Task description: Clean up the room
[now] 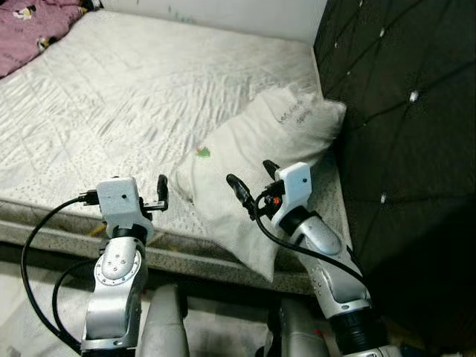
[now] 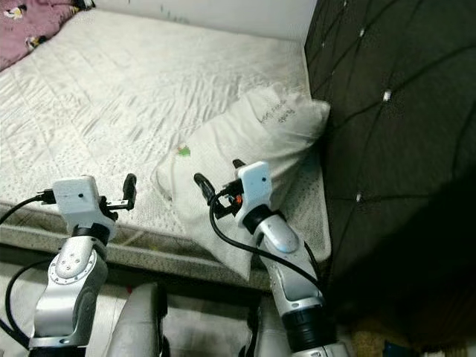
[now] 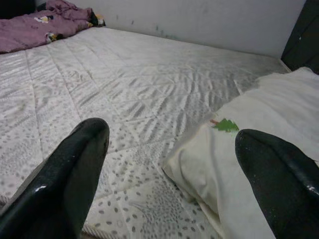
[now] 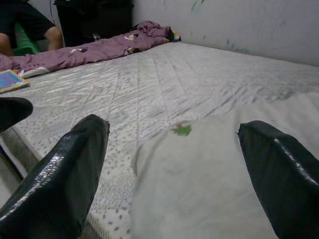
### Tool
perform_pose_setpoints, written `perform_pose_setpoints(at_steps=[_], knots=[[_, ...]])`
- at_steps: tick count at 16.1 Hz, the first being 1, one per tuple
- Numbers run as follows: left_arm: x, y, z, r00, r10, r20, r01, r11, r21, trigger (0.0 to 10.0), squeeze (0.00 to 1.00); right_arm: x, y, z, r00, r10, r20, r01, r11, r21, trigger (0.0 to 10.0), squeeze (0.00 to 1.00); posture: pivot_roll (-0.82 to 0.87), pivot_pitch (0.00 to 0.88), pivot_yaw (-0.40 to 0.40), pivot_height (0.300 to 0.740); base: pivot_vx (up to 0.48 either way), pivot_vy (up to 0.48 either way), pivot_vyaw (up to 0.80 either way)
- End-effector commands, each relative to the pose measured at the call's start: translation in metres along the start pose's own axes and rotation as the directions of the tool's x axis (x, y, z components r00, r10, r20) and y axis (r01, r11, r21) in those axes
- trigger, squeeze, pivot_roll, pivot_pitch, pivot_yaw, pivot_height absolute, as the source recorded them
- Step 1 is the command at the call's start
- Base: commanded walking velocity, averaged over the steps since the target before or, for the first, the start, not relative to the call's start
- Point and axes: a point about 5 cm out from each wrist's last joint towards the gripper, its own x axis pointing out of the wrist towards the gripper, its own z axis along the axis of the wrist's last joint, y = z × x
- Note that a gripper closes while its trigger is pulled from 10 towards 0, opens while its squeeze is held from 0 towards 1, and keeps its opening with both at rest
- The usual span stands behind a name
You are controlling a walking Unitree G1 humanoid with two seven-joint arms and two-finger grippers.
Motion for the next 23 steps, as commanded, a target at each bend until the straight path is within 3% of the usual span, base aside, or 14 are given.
perform_pose_setpoints(at_steps=[1, 5, 17, 23], knots=[[-0.0003, -0.0017, -0.0037, 1.0, -0.006, -0.02, 0.006, 1.0, 0.002, 10.0, 0.0, -0.0014, -0.0014, 0.0005, 1.0, -0.001, 0.003, 0.001, 1.0, -0.001, 10.0, 0.0, 0.08, 0.02, -0.085, 0.568, 0.0, 0.0, 0.0], [0.0006, -0.0023, -0.0036, 1.0, 0.0, -0.019, 0.0, 1.0, 0.002, 10.0, 0.0, 0.0003, 0.0029, 0.0002, 0.999, 0.039, -0.016, -0.04, 0.998, -0.05, 10.0, 0.0, 0.08, 0.018, -0.085, 0.553, 0.0, 0.0, 0.0], [0.0012, -0.0013, -0.0014, 1.0, 0.005, -0.003, -0.005, 1.0, -0.006, 10.0, 0.0, 0.0021, -0.003, -0.0007, 1.0, -0.007, -0.018, 0.006, 0.999, -0.038, 10.0, 0.0, 0.08, 0.02, -0.085, 0.553, 0.0, 0.0, 0.12], [0.0017, -0.0016, -0.0012, 1.0, -0.006, -0.003, 0.006, 1.0, -0.015, 10.0, 0.0, 0.0021, -0.0048, -0.0007, 0.999, -0.031, -0.017, 0.03, 0.999, -0.04, 10.0, 0.0, 0.08, 0.022, -0.081, 0.553, 0.343, 0.0, 0.0]])
